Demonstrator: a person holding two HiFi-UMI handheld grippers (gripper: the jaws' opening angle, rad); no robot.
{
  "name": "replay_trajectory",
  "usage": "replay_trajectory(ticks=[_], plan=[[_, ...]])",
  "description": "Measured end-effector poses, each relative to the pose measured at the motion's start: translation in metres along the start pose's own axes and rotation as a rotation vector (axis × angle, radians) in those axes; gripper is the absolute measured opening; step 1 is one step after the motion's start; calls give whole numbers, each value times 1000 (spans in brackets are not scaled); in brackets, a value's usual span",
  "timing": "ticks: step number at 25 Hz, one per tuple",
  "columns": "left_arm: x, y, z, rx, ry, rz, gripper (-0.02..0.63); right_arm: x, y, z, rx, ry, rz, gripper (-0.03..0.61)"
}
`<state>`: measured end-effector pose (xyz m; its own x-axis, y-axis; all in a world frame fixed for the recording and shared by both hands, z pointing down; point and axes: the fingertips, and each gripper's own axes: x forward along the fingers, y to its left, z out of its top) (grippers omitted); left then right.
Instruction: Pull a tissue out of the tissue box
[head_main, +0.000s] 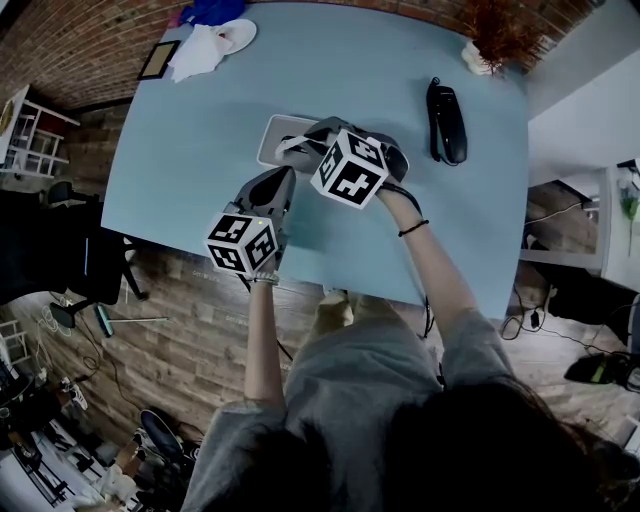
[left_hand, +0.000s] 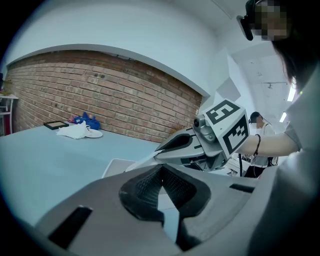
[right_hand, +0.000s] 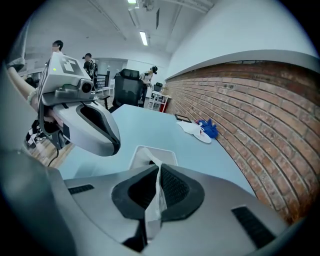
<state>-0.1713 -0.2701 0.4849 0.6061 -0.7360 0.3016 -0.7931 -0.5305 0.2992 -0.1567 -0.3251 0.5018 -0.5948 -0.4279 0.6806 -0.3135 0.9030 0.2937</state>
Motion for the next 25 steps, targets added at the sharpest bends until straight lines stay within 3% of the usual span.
replay_trajectory(ticks=[25], plan=[[-34, -25, 56, 85, -100, 9, 3, -52, 2, 36, -39, -77, -62, 3]])
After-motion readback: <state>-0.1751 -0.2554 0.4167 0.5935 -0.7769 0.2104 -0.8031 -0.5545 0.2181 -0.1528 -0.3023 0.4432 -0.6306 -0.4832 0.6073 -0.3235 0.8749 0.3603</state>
